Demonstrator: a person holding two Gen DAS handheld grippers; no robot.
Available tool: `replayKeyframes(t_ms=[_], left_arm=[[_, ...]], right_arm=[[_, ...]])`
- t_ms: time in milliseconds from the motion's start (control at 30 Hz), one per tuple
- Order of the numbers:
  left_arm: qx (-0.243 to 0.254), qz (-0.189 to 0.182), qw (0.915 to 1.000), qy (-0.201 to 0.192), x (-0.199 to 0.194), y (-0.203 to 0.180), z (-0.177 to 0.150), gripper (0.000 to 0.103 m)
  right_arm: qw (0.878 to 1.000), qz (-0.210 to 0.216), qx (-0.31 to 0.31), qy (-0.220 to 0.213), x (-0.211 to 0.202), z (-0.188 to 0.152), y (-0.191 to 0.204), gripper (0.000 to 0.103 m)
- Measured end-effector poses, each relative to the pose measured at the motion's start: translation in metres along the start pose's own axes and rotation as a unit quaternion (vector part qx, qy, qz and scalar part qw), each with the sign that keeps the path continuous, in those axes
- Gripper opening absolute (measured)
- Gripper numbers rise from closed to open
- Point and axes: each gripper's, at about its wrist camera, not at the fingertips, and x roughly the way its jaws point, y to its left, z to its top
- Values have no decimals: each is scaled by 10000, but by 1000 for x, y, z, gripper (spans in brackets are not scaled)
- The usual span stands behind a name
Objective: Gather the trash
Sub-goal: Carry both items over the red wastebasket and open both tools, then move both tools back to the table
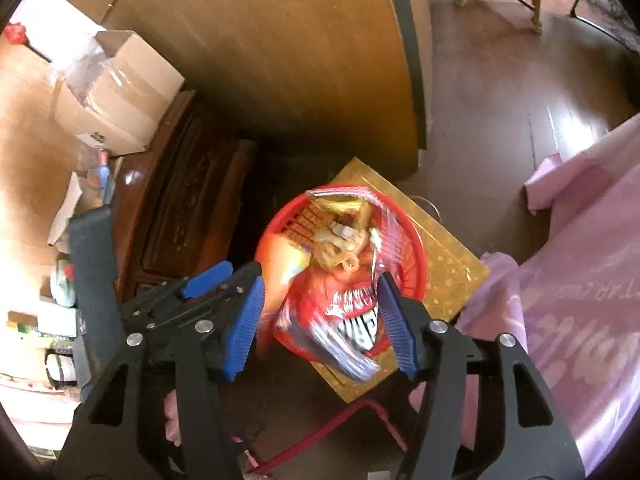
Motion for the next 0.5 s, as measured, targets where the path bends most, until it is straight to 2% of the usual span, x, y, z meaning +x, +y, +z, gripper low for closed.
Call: replayKeyframes(t_ms=[233, 500], left_arm=[[112, 57, 9999, -44, -8, -5, -3, 45], [297, 52, 9994, -197, -21, -20, -7, 46]], right_arm=[[9999, -148, 0, -3, 1, -3, -3, 59], [9987, -244, 205, -404, -22, -8, -16, 59]])
